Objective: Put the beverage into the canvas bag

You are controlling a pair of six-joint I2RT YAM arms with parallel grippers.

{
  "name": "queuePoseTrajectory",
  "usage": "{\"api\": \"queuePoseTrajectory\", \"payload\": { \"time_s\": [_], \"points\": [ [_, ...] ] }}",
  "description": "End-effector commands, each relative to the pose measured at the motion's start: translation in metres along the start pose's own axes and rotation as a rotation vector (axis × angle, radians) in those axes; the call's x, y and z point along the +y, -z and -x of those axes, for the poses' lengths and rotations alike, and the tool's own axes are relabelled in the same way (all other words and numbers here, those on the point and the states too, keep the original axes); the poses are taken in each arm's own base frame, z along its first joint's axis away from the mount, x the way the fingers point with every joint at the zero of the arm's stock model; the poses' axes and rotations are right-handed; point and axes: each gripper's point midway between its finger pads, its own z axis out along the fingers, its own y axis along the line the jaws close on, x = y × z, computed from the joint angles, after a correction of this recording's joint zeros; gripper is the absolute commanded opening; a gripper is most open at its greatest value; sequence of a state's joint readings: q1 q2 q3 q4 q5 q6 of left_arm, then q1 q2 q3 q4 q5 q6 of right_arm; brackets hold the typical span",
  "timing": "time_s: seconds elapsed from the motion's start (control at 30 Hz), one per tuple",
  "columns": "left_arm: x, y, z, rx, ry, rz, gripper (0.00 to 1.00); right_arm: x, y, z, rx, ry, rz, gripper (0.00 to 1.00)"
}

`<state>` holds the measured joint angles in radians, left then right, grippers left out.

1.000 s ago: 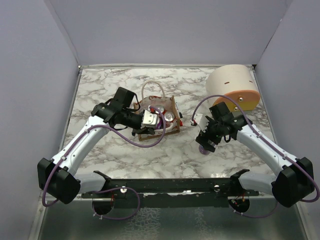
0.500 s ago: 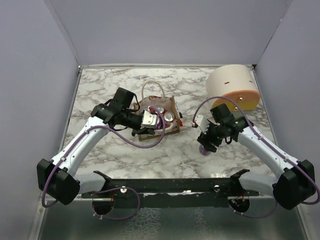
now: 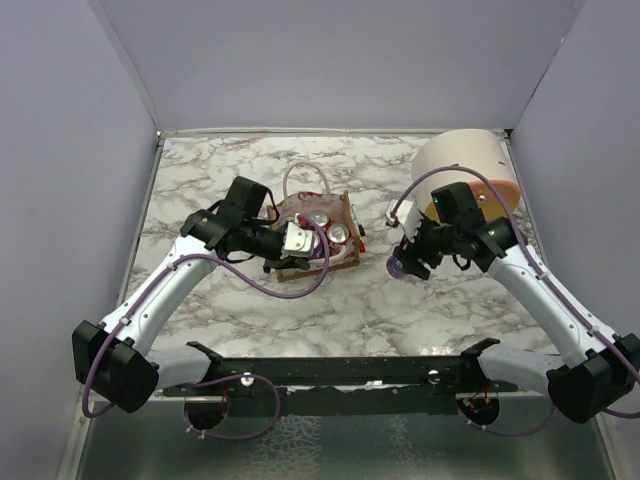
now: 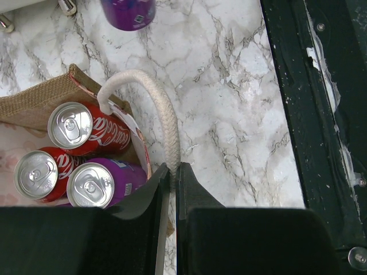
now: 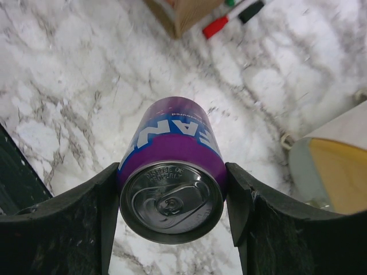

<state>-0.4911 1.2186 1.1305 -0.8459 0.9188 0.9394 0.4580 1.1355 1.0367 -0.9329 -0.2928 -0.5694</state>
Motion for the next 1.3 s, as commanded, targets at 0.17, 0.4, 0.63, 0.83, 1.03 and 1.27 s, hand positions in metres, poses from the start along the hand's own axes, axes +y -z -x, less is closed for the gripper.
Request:
{"api": "queuePoseTrajectory", "payload": {
  "time_s": [0.17,0.4,0.63,0.83,1.03,1.27],
  "points": [
    [-0.008,0.002,0.010,-0.033,-0.019,-0.021,0.01,-0.029,0.051,0.114,-0.346,0.128,-0.064,0.26],
    [-0.009,0.001,0.011,-0.036,-0.001,-0.035,0.00,-0.036,0.076,0.183,-0.546,0.200,-0.024,0.24],
    [-0.014,-0.004,0.008,-0.032,0.013,-0.067,0.00,-0.037,0.055,0.230,-0.606,0.215,0.081,0.19],
    [-0.016,-0.006,0.007,-0.030,0.006,-0.072,0.00,-0.036,0.007,0.241,-0.508,0.208,0.070,0.17],
    [-0.015,-0.005,0.008,-0.028,-0.007,-0.063,0.00,-0.054,-0.024,0.236,-0.409,0.160,0.016,0.14],
    [-0.014,-0.003,0.008,-0.021,-0.030,-0.050,0.00,-0.070,-0.035,0.229,-0.336,0.123,-0.043,0.12]
  ]
}}
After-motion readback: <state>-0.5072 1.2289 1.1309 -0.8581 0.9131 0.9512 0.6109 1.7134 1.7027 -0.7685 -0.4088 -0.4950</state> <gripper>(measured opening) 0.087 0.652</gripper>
